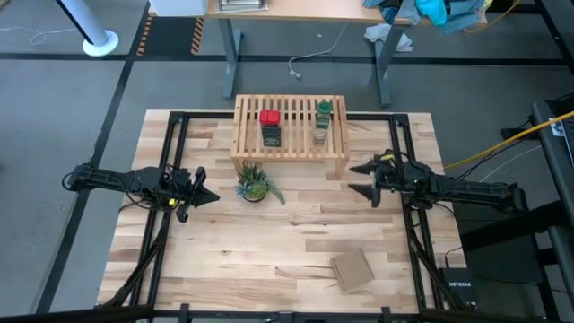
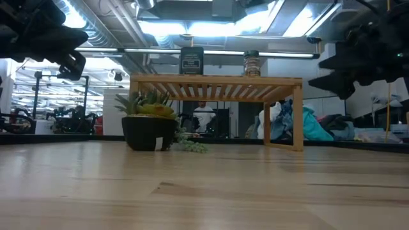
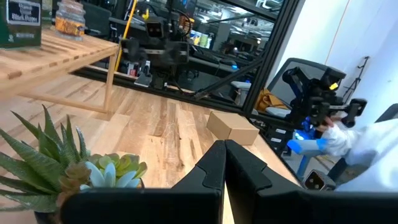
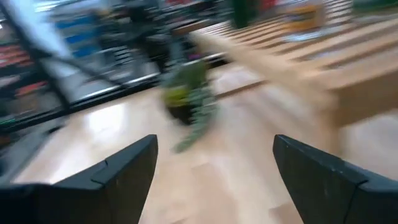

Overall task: Shelf spices
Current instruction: Remove the green seasoning bottle from the shelf

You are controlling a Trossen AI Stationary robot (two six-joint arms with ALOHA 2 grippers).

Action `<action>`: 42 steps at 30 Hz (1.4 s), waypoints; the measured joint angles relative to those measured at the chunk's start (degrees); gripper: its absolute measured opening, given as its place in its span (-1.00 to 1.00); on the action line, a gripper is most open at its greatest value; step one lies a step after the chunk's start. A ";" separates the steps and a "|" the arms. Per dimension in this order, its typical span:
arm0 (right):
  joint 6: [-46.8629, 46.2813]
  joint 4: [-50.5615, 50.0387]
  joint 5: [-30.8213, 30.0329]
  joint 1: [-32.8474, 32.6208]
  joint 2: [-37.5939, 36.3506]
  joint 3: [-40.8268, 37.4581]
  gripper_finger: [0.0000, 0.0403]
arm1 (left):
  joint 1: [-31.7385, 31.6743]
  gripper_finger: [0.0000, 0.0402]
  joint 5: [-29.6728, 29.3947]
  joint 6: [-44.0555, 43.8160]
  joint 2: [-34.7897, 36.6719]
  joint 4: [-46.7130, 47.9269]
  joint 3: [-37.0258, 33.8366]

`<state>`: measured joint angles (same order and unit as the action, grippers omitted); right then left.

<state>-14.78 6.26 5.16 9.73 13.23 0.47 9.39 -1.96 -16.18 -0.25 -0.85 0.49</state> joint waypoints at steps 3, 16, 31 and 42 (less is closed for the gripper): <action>-0.71 0.02 1.11 0.00 -0.01 -0.02 0.62 | 0.02 -1.00 -0.12 -1.22 0.00 -0.08 -0.02; -2.44 0.52 -0.31 0.03 0.08 3.19 0.62 | -0.02 -1.00 -2.48 8.92 -0.01 -9.31 -0.02; 14.89 0.61 -12.03 0.03 6.26 14.70 0.62 | -0.04 -1.00 -7.52 6.10 -0.46 -8.18 -0.02; 32.22 9.82 -20.47 0.03 29.04 25.36 0.62 | -0.04 -1.00 -7.52 3.05 -0.46 -2.06 -0.02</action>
<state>17.44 16.08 -15.31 9.76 42.27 25.83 9.34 -9.47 -13.14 -0.71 -2.91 0.47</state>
